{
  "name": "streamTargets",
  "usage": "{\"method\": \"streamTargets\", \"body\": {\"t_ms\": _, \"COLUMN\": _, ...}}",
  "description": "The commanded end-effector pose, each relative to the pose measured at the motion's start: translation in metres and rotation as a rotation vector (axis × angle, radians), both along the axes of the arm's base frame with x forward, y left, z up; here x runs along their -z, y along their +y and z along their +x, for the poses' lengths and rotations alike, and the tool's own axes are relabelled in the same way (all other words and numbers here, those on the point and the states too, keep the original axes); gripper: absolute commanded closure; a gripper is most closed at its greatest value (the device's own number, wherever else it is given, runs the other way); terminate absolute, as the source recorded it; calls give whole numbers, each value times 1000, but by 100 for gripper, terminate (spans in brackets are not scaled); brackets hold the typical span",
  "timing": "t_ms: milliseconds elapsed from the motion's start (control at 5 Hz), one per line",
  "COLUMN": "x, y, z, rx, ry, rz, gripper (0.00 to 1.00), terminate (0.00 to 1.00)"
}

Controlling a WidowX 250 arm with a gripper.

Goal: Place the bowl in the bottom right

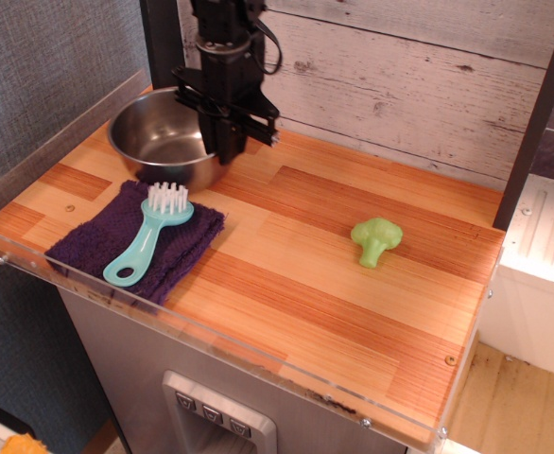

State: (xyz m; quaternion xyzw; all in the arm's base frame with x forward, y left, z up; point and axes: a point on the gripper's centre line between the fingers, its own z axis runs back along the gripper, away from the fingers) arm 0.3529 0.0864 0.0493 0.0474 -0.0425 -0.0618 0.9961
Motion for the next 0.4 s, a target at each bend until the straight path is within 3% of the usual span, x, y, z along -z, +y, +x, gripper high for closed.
{"method": "streamTargets", "body": {"t_ms": 0, "x": -57, "y": 27, "z": -16, "rx": -42, "ry": -117, "rz": 9, "gripper": 100, "terminate": 0}}
{"method": "streamTargets", "body": {"t_ms": 200, "x": -96, "y": 25, "z": -32, "rx": -23, "ry": -208, "rz": 38, "gripper": 100, "terminate": 0}}
